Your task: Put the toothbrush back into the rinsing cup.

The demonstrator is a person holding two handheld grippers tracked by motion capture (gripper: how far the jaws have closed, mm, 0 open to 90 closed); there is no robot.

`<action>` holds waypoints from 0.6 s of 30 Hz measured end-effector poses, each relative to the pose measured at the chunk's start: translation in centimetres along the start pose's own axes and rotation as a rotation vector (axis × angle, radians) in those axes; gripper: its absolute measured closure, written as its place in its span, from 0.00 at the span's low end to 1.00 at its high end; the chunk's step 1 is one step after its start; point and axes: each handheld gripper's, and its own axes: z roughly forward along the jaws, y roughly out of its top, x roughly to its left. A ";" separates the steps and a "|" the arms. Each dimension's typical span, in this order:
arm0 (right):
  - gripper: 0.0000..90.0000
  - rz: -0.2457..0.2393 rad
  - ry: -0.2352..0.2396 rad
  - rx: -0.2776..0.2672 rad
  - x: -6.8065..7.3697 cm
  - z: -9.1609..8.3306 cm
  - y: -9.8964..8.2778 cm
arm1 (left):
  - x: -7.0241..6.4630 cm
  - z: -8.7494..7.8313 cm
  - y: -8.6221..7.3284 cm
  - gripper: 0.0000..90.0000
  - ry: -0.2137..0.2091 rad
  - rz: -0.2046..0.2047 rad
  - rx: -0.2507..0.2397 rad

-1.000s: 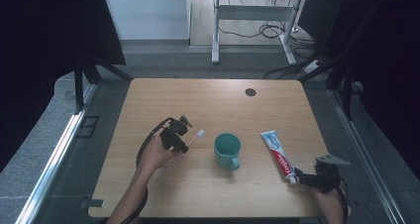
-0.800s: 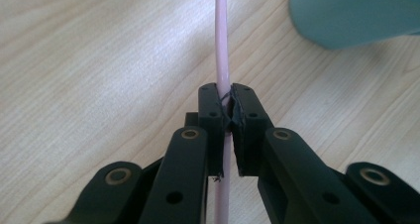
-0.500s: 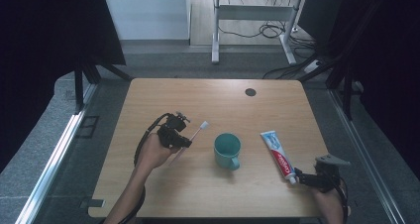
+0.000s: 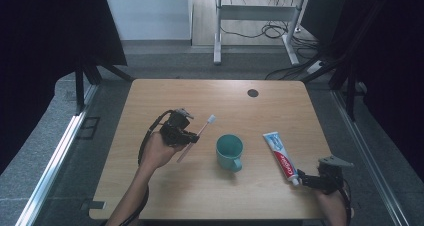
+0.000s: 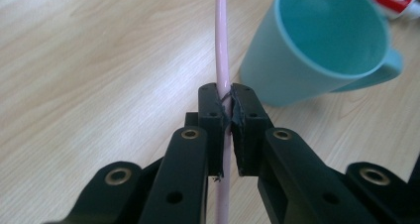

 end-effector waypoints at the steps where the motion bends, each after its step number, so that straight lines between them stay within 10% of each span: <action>1: 0.06 0.000 0.000 0.000 0.0 0.0 0.0 | 0.0 0.0 0.0 0.94 0.000 0.000 0.000; 18: 0.06 0.000 0.000 -0.001 0.0 0.0 0.0 | -1.6 -0.9 1.3 0.94 -0.013 0.074 -0.127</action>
